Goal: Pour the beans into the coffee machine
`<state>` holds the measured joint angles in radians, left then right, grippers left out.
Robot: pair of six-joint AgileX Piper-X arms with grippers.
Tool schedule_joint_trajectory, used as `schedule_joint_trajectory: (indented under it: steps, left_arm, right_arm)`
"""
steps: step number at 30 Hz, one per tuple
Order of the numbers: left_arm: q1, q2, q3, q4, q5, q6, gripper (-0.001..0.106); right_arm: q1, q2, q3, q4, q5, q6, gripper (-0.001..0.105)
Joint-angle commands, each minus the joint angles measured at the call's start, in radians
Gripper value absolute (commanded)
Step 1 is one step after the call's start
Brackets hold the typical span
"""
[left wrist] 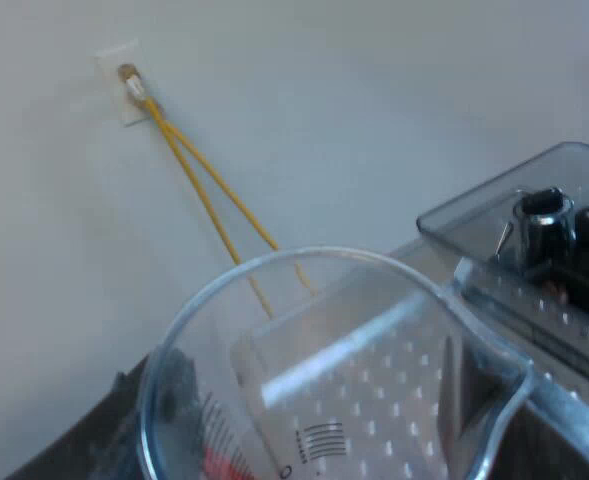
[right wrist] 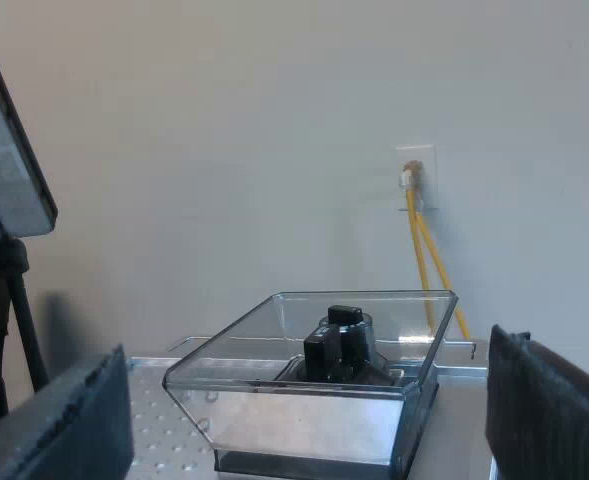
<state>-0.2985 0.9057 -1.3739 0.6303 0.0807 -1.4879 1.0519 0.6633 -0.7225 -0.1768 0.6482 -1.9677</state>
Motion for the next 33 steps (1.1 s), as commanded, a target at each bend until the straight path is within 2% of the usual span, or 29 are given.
schedule_joint_trajectory:
  steps: [1, 7, 12, 13, 14, 16, 23, 25, 27, 30, 33]
  left_arm:
    - [-0.069, 0.091, -0.090, 0.000, -0.081, 0.057, 0.001]
    - [-0.116, 0.264, -0.238, 0.000, -0.106, 0.082, 0.001]
    - [-0.122, 0.304, -0.266, 0.000, -0.106, 0.082, 0.001]
    - [-0.143, 0.369, -0.298, -0.007, -0.106, 0.089, 0.001]
    - [-0.161, 0.400, -0.326, -0.007, -0.109, 0.156, 0.001]
    - [-0.187, 0.431, -0.340, -0.007, -0.128, 0.201, 0.001]
    - [-0.238, 0.502, -0.352, -0.075, -0.176, 0.297, 0.001]
    - [-0.246, 0.521, -0.352, -0.105, -0.222, 0.419, 0.001]
    - [-0.245, 0.535, -0.352, -0.131, -0.228, 0.497, 0.001]
    - [-0.245, 0.548, -0.352, -0.148, -0.228, 0.516, 0.001]
    - [-0.245, 0.560, -0.352, -0.159, -0.228, 0.564, 0.001]
  right_arm:
    - [0.000, -0.004, -0.011, -0.005, 0.006, -0.012, 0.074]
    - [0.000, -0.004, -0.009, 0.003, 0.006, -0.012, 0.074]
    - [0.000, -0.004, -0.009, 0.003, 0.006, -0.012, 0.074]
    - [0.000, -0.001, -0.009, 0.003, 0.006, -0.012, 0.074]
    - [0.000, 0.000, -0.009, 0.003, 0.006, -0.012, 0.074]
    - [0.000, 0.000, -0.009, 0.003, 0.006, -0.012, 0.074]
    - [0.000, 0.000, -0.009, 0.003, 0.006, -0.012, 0.074]
    - [0.000, 0.000, -0.009, 0.003, 0.006, -0.012, 0.074]
    - [0.000, 0.000, -0.009, 0.003, 0.006, -0.012, 0.074]
    - [0.000, 0.000, -0.009, 0.003, 0.006, -0.012, 0.074]
    - [0.000, 0.000, -0.009, 0.003, 0.006, -0.012, 0.074]
